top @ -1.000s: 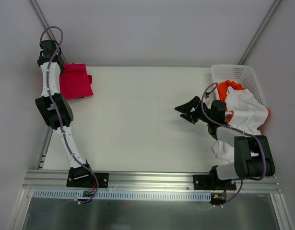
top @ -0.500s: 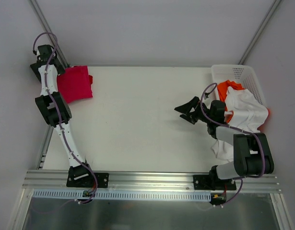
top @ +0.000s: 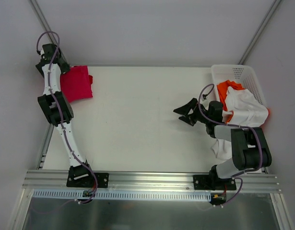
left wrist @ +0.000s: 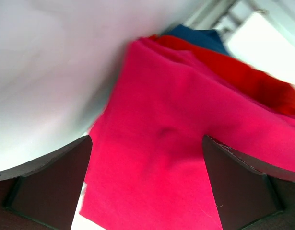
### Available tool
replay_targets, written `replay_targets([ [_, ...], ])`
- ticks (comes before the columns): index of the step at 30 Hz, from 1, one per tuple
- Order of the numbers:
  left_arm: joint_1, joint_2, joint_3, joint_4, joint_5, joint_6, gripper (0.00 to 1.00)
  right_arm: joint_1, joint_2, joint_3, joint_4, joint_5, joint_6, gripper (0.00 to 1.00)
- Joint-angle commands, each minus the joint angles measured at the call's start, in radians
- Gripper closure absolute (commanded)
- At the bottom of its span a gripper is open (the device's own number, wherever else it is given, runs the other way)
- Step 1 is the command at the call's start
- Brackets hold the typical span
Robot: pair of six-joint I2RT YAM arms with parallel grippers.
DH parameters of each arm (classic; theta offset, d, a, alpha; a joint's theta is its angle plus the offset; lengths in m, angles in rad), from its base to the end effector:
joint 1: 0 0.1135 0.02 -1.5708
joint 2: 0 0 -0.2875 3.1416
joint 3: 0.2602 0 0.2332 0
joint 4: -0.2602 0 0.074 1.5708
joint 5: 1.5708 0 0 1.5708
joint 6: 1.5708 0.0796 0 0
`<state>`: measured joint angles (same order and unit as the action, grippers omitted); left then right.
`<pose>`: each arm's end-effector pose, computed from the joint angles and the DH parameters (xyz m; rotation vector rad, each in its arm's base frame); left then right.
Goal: Fold and stack the t-shirts
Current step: Neatly place the folded tshirt to the corner
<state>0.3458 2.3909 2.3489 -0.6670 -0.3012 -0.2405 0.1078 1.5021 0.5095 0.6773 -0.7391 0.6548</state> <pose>0.5299 0.2160 0.2624 -0.8065 2.1246 0.3984 0.2924 0.0856 0.2032 -0.0010 1.9836 1.2022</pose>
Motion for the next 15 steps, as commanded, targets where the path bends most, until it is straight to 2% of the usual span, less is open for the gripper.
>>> replay_targets([
  [1, -0.089, -0.136, 0.066, 0.009, -0.068, 0.012, 0.01, 0.009, 0.020, 0.023, 0.067, -0.025, -0.009, 0.01],
  [2, -0.118, -0.142, 0.072, 0.009, -0.141, 0.038, 0.01, 0.010, 0.023, 0.024, 0.067, -0.025, -0.011, 0.01],
  [5, -0.143, -0.170, 0.072, 0.009, -0.232, 0.067, 0.01, 0.013, 0.040, 0.030, 0.067, -0.028, -0.015, 0.01],
  [8, -0.159, -0.217, 0.035, 0.007, -0.246, 0.069, 0.01, 0.018, 0.055, 0.037, 0.067, -0.029, -0.018, 0.00],
  [11, -0.171, -0.298, -0.040, 0.007, -0.207, 0.053, 0.01, 0.020, 0.072, 0.044, 0.061, -0.028, -0.020, 0.00],
  [14, -0.174, -0.425, -0.173, 0.006, -0.109, -0.006, 0.01, 0.021, 0.089, 0.055, 0.050, -0.034, -0.020, 0.01],
  [15, -0.172, -0.464, -0.216, 0.006, -0.023, -0.026, 0.01, 0.023, 0.089, 0.058, 0.050, -0.036, -0.018, 0.01],
])
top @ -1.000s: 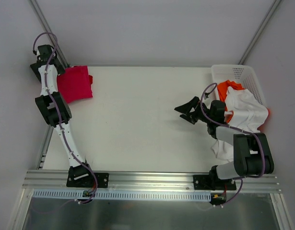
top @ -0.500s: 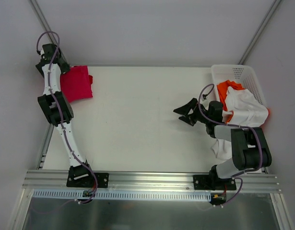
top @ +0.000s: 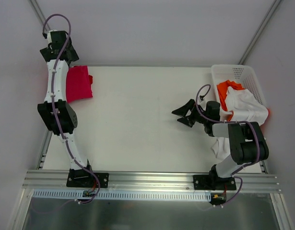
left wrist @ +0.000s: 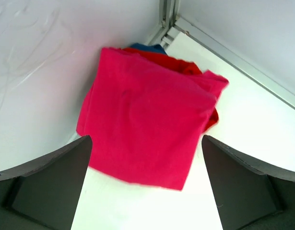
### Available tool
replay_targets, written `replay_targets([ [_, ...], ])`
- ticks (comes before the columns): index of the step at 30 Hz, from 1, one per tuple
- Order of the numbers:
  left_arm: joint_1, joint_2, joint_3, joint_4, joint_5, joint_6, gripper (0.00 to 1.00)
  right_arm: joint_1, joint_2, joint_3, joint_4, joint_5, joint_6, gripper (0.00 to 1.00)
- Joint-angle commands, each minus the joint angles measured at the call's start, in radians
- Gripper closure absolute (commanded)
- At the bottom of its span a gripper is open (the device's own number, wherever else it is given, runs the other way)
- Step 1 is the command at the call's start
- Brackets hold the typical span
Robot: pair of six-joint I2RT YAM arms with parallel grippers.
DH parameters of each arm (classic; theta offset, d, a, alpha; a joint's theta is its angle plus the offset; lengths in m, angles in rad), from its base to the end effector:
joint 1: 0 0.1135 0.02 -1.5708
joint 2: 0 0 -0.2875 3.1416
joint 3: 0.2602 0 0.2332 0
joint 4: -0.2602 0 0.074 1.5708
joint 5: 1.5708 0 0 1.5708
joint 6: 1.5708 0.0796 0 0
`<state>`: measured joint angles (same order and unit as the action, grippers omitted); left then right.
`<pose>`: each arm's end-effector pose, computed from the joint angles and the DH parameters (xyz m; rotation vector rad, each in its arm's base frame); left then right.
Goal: Fold and stack the t-shirts
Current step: Neatly place the folded tshirt to the corner
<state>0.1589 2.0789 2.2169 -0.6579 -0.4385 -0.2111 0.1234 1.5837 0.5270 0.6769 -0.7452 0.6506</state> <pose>0.4899 0.1127 0.3825 -0.6365 1.9635 0.4250 0.3008 0.0917 0.1851 0.0097 2.0464 1.2219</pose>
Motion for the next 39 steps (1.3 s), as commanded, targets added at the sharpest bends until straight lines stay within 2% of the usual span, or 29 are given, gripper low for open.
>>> replay_targets([
  [1, 0.011, -0.231, -0.173, -0.003, 0.156, -0.092, 0.01, 0.012, 0.002, 0.041, 0.049, -0.028, -0.016, 0.01],
  [3, 0.007, -0.351, -0.267, -0.005, 0.293, -0.120, 0.01, 0.024, -0.019, 0.042, 0.030, -0.013, -0.032, 0.01],
  [6, -0.025, -0.501, -0.458, -0.019, 0.404, -0.136, 0.01, 0.060, -0.071, 0.070, -0.098, 0.044, -0.135, 0.01],
  [8, -0.073, -0.575, -0.532, -0.026, 0.405, -0.111, 0.01, 0.090, -0.115, 0.085, -0.235, 0.137, -0.251, 0.01],
  [11, -0.151, -0.727, -0.690, -0.045, 0.389, -0.074, 0.01, 0.186, -0.237, 0.137, -0.472, 0.367, -0.400, 0.01],
  [12, -0.154, -0.806, -0.786, -0.043, 0.392, -0.070, 0.01, 0.267, -0.290, 0.166, -0.525, 0.558, -0.501, 0.01],
  [13, -0.188, -0.844, -0.828, -0.045, 0.406, -0.060, 0.01, 0.312, -0.310, 0.178, -0.604, 0.646, -0.544, 0.01],
  [15, -0.216, -0.957, -0.911, -0.045, 0.423, -0.063, 0.01, 0.395, -0.336, 0.203, -0.649, 0.788, -0.610, 0.00],
  [18, -0.220, -1.075, -1.009, -0.031, 0.495, -0.039, 0.01, 0.423, -0.386, 0.205, -0.662, 0.889, -0.599, 0.00],
  [20, -0.220, -1.120, -1.083, 0.027, 0.605, 0.036, 0.01, 0.453, -0.437, 0.206, -0.692, 1.033, -0.601, 0.01],
  [22, -0.232, -1.193, -1.169, 0.087, 0.691, -0.006, 0.01, 0.516, -0.473, 0.270, -0.819, 1.151, -0.585, 0.01],
  [23, -0.233, -1.226, -1.206, 0.186, 0.758, -0.020, 0.01, 0.542, -0.519, 0.287, -0.850, 1.181, -0.585, 0.01],
  [24, -0.234, -1.294, -1.291, 0.251, 0.941, -0.022, 0.01, 0.602, -0.548, 0.298, -0.873, 1.204, -0.582, 0.01],
  [25, -0.226, -1.325, -1.334, 0.323, 1.018, -0.052, 0.01, 0.633, -0.576, 0.312, -0.913, 1.243, -0.568, 0.01],
  [26, -0.211, -1.385, -1.373, 0.471, 1.106, -0.088, 0.01, 0.677, -0.638, 0.317, -0.934, 1.250, -0.556, 0.01],
  [27, -0.199, -1.414, -1.419, 0.545, 1.229, -0.203, 0.01, 0.693, -0.669, 0.320, -0.959, 1.268, -0.539, 0.01],
  [29, -0.194, -1.468, -1.448, 0.664, 1.213, -0.308, 0.01, 0.716, -0.729, 0.341, -1.058, 1.297, -0.481, 0.01],
  [30, -0.194, -1.500, -1.512, 0.769, 1.209, -0.439, 0.01, 0.726, -0.784, 0.347, -1.117, 1.311, -0.468, 0.00],
  [32, -0.188, -1.520, -1.591, 0.782, 1.144, -0.554, 0.01, 0.731, -0.829, 0.363, -1.169, 1.299, -0.447, 0.01],
  [34, -0.157, -1.455, -1.576, 0.773, 1.254, -0.576, 0.01, 0.737, -0.881, 0.387, -1.227, 1.232, -0.456, 0.01],
  [35, -0.139, -1.406, -1.532, 0.732, 1.302, -0.547, 0.01, 0.743, -0.896, 0.390, -1.240, 1.207, -0.469, 0.00],
  [36, -0.150, -1.325, -1.411, 0.511, 1.302, -0.433, 0.01, 0.762, -0.909, 0.399, -1.260, 1.210, -0.488, 0.00],
  [37, -0.163, -1.301, -1.360, 0.404, 1.254, -0.372, 0.01, 0.775, -0.933, 0.404, -1.318, 1.231, -0.491, 0.01],
  [38, -0.221, -1.290, -1.315, 0.315, 1.083, -0.320, 0.01, 0.789, -0.939, 0.410, -1.356, 1.256, -0.497, 0.01],
  [39, -0.242, -1.298, -1.265, 0.250, 0.975, -0.247, 0.01, 0.814, -0.945, 0.425, -1.397, 1.308, -0.502, 0.01],
])
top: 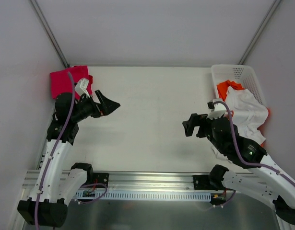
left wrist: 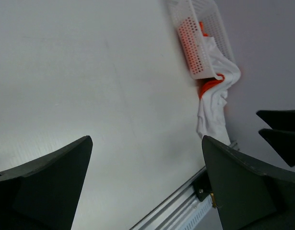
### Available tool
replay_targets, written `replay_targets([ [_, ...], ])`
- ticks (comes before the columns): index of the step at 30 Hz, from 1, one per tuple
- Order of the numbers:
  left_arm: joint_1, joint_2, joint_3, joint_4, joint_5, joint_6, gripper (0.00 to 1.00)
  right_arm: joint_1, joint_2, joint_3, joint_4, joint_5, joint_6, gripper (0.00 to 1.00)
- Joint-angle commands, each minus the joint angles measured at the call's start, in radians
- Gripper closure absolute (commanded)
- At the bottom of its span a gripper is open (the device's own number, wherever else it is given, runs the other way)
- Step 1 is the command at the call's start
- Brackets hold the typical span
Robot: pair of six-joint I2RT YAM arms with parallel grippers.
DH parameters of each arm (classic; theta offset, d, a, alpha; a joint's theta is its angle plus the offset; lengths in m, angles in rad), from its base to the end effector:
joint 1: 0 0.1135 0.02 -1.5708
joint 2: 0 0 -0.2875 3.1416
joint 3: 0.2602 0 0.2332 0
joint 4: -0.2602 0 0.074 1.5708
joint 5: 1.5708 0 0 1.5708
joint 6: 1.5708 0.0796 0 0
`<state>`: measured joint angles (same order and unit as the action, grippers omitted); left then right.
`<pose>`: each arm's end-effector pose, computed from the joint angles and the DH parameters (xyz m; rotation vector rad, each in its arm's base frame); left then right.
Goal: Fold and stack the t-shirts
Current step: Neatly place the folded tshirt to the corner
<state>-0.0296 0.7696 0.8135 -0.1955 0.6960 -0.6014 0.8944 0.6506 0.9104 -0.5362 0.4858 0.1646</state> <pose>0.1680 -0.0560 0.3630 0.0291 1.8047 -1.0535 0.1119 0.0801 0.3641 -0.3263 1.7954 0.3011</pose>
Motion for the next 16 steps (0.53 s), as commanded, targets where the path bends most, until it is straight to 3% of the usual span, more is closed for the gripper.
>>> replay_targets([
  [1, -0.073, -0.001, 0.147, -0.296, -0.361, 0.167, 0.01, 0.057, -0.025, 0.045, -0.267, 0.101, -0.007, 0.01],
  [4, -0.092, -0.045, 0.130, -0.398, -0.545, 0.198, 0.01, 0.074, -0.060, 0.012, -0.323, 0.100, 0.021, 0.00],
  [8, -0.092, -0.113, 0.038, -0.423, -0.514, 0.203, 0.01, 0.077, -0.120, -0.097, -0.240, 0.024, 0.049, 0.01],
  [12, -0.092, -0.113, 0.042, -0.421, -0.529, 0.210, 0.01, 0.077, -0.167, -0.174, -0.128, -0.010, 0.062, 0.01],
  [16, -0.092, -0.101, 0.038, -0.421, -0.515, 0.207, 0.01, 0.077, -0.140, -0.209, -0.097, 0.066, 0.121, 0.01],
])
